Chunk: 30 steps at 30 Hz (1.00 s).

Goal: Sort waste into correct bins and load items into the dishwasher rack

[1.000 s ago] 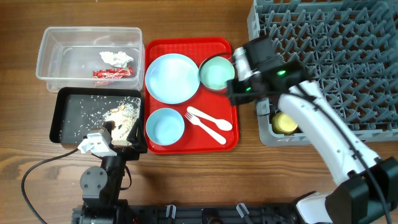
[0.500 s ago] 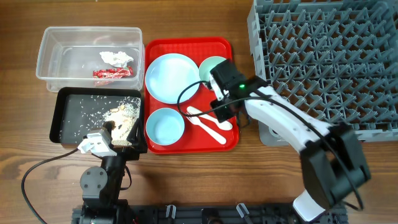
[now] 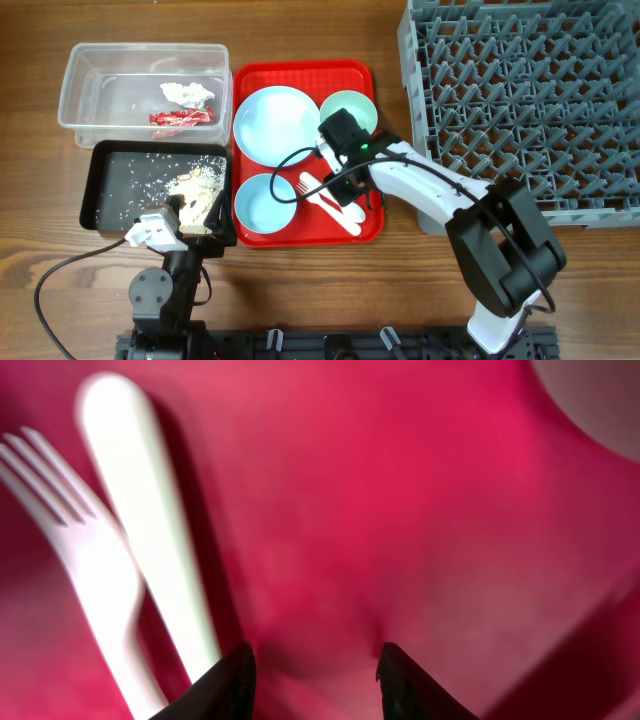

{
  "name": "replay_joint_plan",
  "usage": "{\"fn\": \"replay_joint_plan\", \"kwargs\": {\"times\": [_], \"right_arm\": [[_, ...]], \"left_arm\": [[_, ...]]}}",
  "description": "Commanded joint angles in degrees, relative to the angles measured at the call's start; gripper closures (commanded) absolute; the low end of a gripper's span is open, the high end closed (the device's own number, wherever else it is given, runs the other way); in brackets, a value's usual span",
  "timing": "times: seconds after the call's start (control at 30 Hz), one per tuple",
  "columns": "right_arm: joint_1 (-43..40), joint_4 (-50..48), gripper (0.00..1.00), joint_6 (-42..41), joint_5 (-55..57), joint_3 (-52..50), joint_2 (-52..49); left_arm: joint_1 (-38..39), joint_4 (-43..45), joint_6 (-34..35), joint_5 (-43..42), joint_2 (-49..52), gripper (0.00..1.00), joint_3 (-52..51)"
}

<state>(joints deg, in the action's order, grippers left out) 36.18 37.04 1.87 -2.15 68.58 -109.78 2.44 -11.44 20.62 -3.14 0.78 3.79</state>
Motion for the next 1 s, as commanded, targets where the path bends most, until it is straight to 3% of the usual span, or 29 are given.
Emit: {"fn": "replay_joint_plan", "kwargs": {"times": [0.0, 0.23, 0.5, 0.97], "right_arm": [[0.79, -0.35, 0.58, 1.51, 3.93, -0.07, -1.03], [0.79, 2.03, 0.63, -2.01, 6.34, 1.36, 2.34], [0.79, 4.61, 0.61, -1.99, -1.38, 1.09, 8.24], [4.02, -2.51, 0.61, -0.37, -3.65, -6.38, 6.43]], "left_arm": [[-0.42, 0.31, -0.31, -0.9, -0.61, 0.0, -0.39], [-0.42, 0.28, -0.31, -0.9, -0.61, 0.0, -0.39], [-0.42, 0.31, -0.31, -0.9, -0.61, 0.0, -0.39], [-0.42, 0.31, -0.31, -0.9, -0.61, 0.0, -0.39]]}}
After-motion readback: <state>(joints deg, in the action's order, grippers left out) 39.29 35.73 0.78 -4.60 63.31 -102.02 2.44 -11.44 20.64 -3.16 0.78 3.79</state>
